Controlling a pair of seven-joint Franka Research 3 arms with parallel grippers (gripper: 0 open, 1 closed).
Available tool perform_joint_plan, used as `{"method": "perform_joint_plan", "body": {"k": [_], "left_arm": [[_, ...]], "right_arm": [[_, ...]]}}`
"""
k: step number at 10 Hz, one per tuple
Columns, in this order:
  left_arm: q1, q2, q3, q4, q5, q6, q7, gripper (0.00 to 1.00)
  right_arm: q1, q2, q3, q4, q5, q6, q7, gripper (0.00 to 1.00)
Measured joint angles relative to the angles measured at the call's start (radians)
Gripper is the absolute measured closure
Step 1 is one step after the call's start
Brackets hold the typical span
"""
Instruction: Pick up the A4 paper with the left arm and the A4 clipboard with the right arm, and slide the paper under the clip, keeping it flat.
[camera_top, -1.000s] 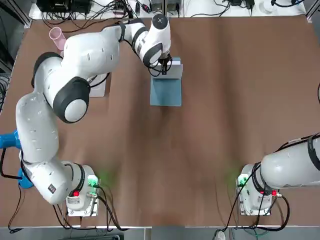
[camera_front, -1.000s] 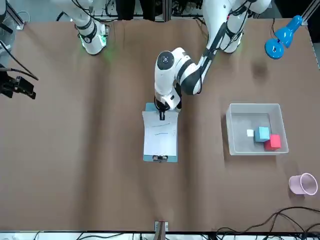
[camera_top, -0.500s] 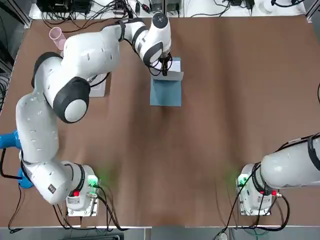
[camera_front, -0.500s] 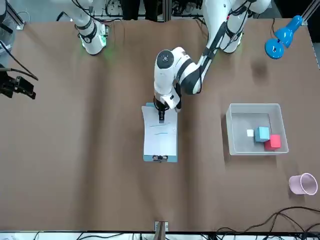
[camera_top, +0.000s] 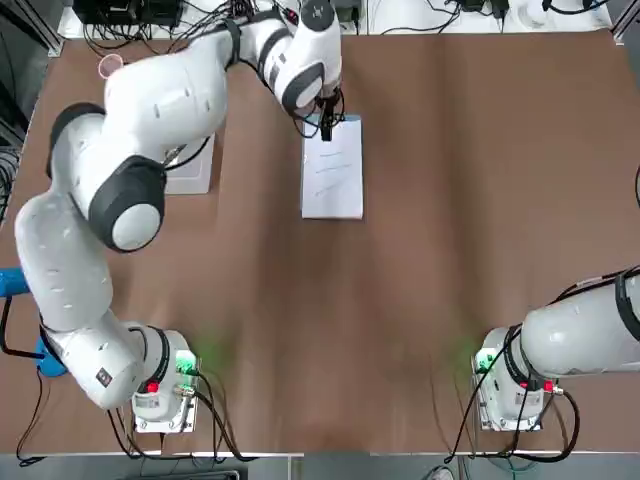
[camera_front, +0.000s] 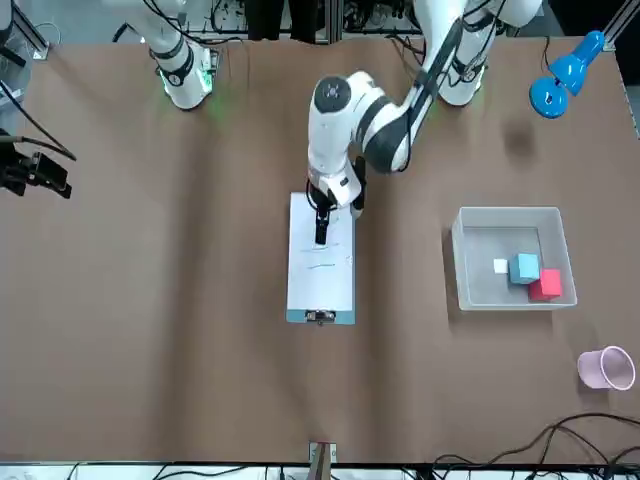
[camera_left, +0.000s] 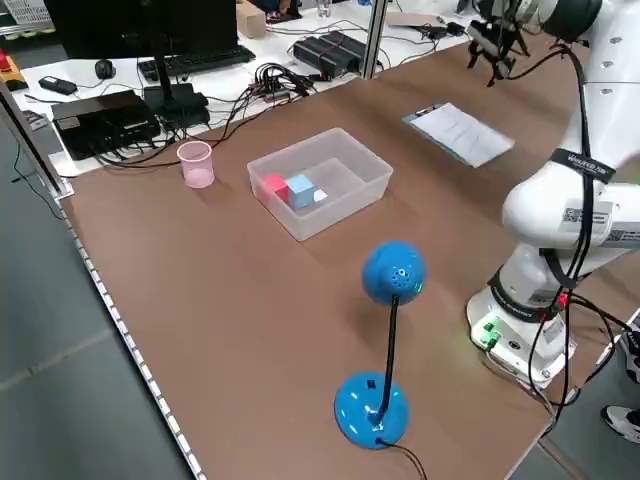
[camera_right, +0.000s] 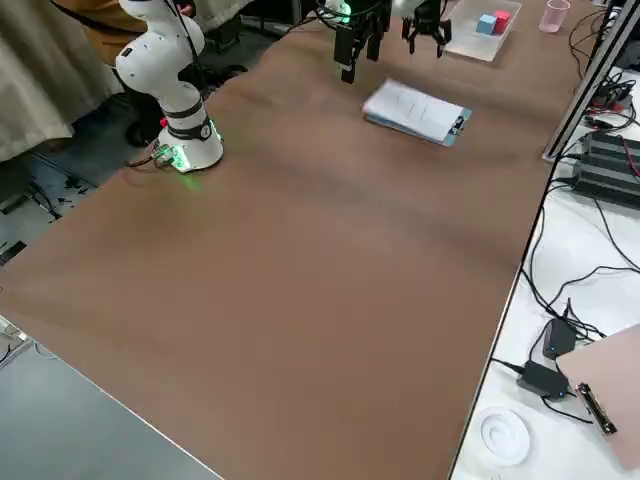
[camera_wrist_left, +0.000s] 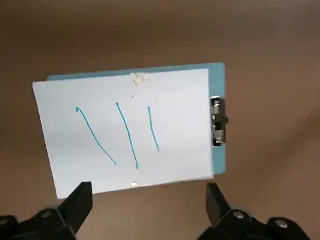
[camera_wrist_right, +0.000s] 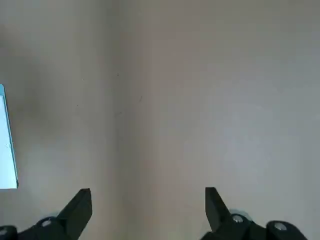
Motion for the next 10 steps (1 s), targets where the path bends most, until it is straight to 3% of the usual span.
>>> {"method": "perform_joint_plan", "body": {"k": [3,5,10], "left_arm": [[0.048,-0.139,0.011,0.001,0.004,-0.118,0.195,0.0],[0.1,-0.172,0.013,-0.001,0.004,-0.153,0.343,0.0],[0.228,-0.26,0.013,0.004,-0.002,-0.356,0.829,0.0]], "right_arm": [[0.0,0.0,0.0,0.0,0.0,0.0,0.0,0.0],[0.0,0.0,0.0,0.0,0.0,0.0,0.0,0.0],[0.0,0.0,0.0,0.0,0.0,0.0,0.0,0.0]]}}
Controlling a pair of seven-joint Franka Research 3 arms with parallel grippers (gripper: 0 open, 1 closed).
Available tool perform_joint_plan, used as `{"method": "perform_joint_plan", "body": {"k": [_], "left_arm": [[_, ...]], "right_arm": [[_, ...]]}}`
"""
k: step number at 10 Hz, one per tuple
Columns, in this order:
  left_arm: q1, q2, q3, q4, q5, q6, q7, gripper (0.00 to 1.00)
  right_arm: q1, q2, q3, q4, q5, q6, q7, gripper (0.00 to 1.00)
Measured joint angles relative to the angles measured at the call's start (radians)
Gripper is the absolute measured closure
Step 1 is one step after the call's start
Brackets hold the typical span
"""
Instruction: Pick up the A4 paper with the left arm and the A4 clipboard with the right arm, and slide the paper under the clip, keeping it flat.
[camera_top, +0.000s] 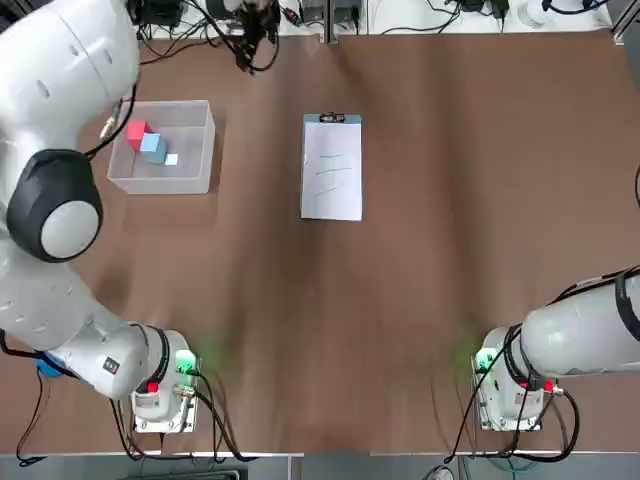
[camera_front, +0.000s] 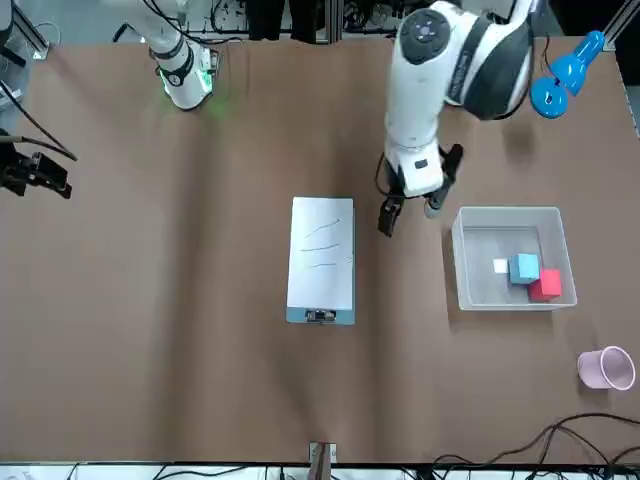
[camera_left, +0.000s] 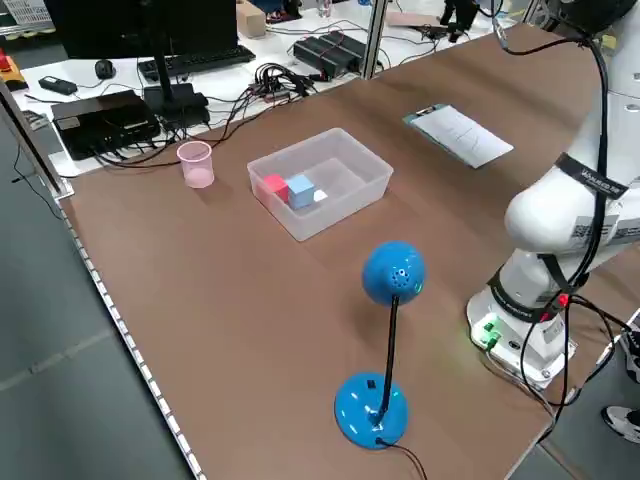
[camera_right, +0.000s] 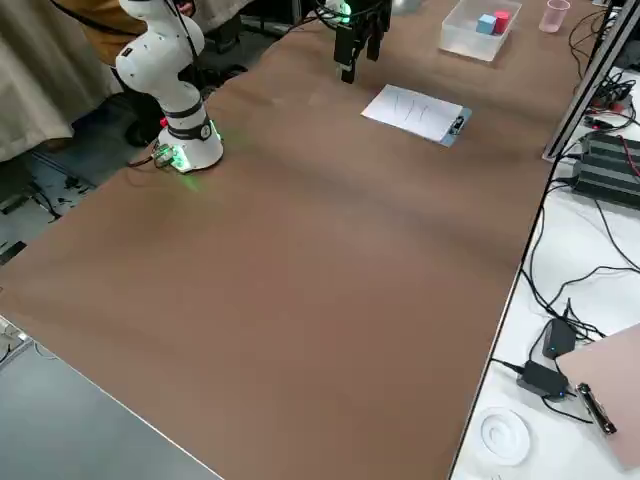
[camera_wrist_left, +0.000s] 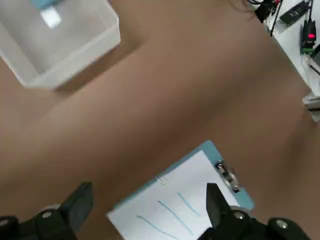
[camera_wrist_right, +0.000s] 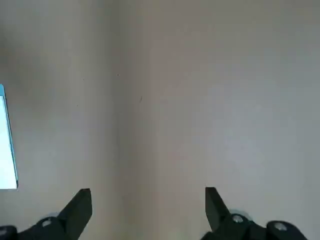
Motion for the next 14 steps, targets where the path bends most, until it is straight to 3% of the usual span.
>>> {"method": "perform_joint_plan", "body": {"k": [3,5,7,9,11,14], "left_arm": [[0.174,-0.095,-0.014,0.017,-0.136,-0.025,0.388,0.0],[0.261,-0.143,-0.015,0.017,-0.152,-0.079,0.704,0.0],[0.303,-0.145,-0.015,0.014,-0.151,-0.104,1.019,0.0],[0.377,-0.148,-0.014,0.015,-0.151,-0.195,1.27,0.0],[0.434,-0.155,0.002,0.015,-0.151,-0.25,1.355,0.0],[0.443,-0.16,0.038,0.017,-0.152,-0.252,1.36,0.0]], "right_arm": [[0.0,0.0,0.0,0.0,0.0,0.0,0.0,0.0],[0.0,0.0,0.0,0.0,0.0,0.0,0.0,0.0],[0.0,0.0,0.0,0.0,0.0,0.0,0.0,0.0],[0.0,0.0,0.0,0.0,0.0,0.001,0.0,0.0],[0.0,0.0,0.0,0.0,0.0,0.001,0.0,0.0],[0.0,0.0,0.0,0.0,0.0,0.002,0.0,0.0]]}}
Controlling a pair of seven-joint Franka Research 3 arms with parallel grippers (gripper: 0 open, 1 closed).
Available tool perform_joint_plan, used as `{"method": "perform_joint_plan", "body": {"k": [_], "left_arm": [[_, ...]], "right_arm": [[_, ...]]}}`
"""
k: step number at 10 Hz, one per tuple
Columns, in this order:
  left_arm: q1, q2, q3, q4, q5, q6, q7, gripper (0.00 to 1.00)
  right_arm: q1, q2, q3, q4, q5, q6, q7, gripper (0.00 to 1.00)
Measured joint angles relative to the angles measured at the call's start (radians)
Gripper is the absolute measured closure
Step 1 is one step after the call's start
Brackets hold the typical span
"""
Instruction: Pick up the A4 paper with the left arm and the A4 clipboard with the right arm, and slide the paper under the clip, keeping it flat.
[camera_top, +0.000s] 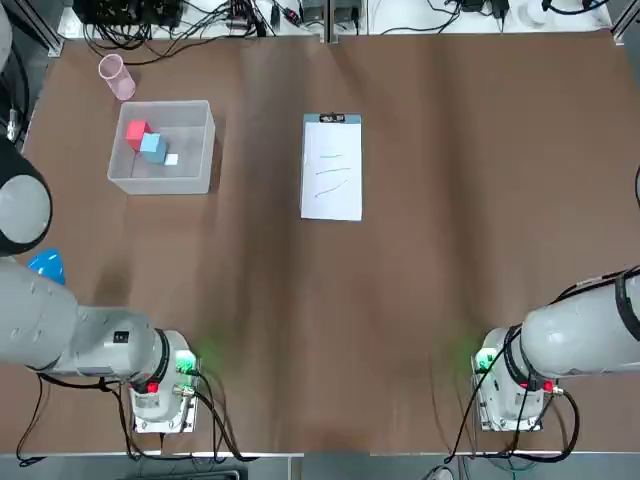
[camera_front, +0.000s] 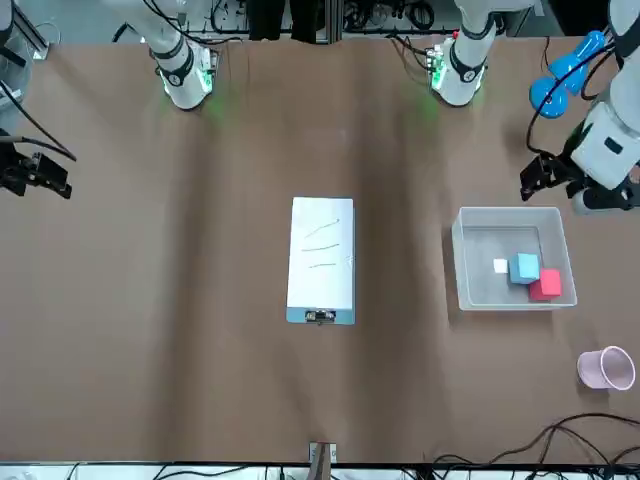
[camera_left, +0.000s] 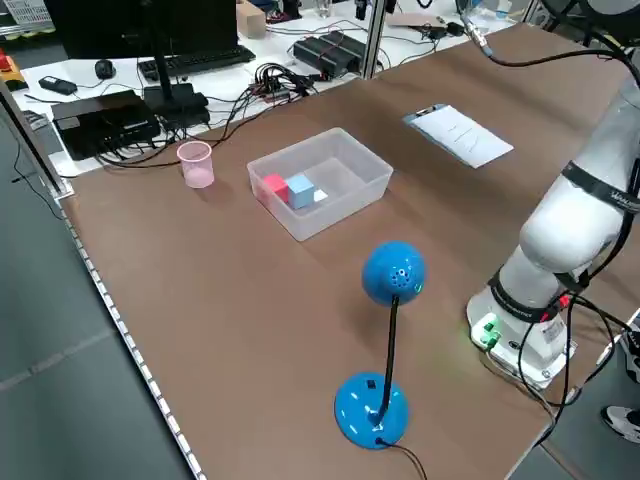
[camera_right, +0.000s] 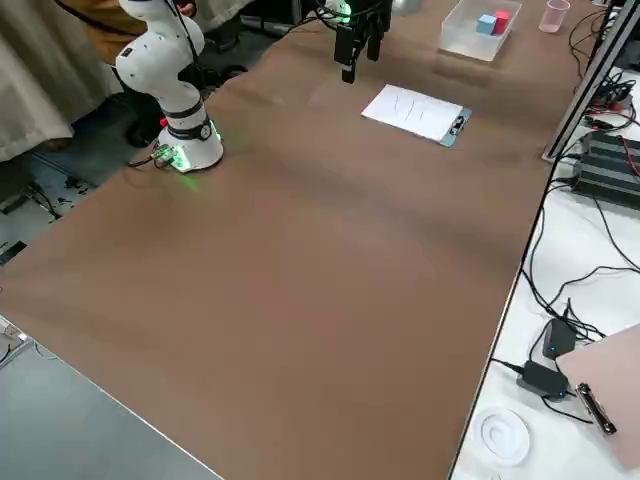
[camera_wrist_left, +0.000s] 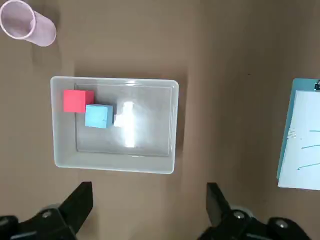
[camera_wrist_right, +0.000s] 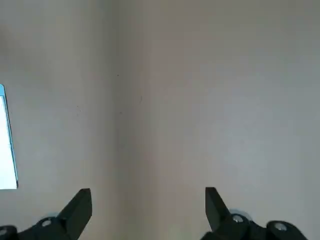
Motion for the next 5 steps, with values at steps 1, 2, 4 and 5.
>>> {"method": "perform_joint_plan", "body": {"k": [1,2,4,5], "left_arm": [[0.011,-0.009,0.001,0.0,0.0,0.0,0.0,0.0],[0.02,-0.018,0.0,0.001,0.0,0.0,0.004,0.0],[0.021,-0.026,-0.001,0.001,0.0,0.0,0.005,0.0],[0.021,-0.026,-0.001,0.001,0.0,0.0,0.005,0.0]], "right_arm": [[0.0,0.0,0.0,0.0,0.0,0.0,0.0,0.0],[0.0,0.0,0.0,0.0,0.0,0.0,0.0,0.0],[0.0,0.0,0.0,0.0,0.0,0.0,0.0,0.0],[0.0,0.0,0.0,0.0,0.0,0.0,0.0,0.0]]}}
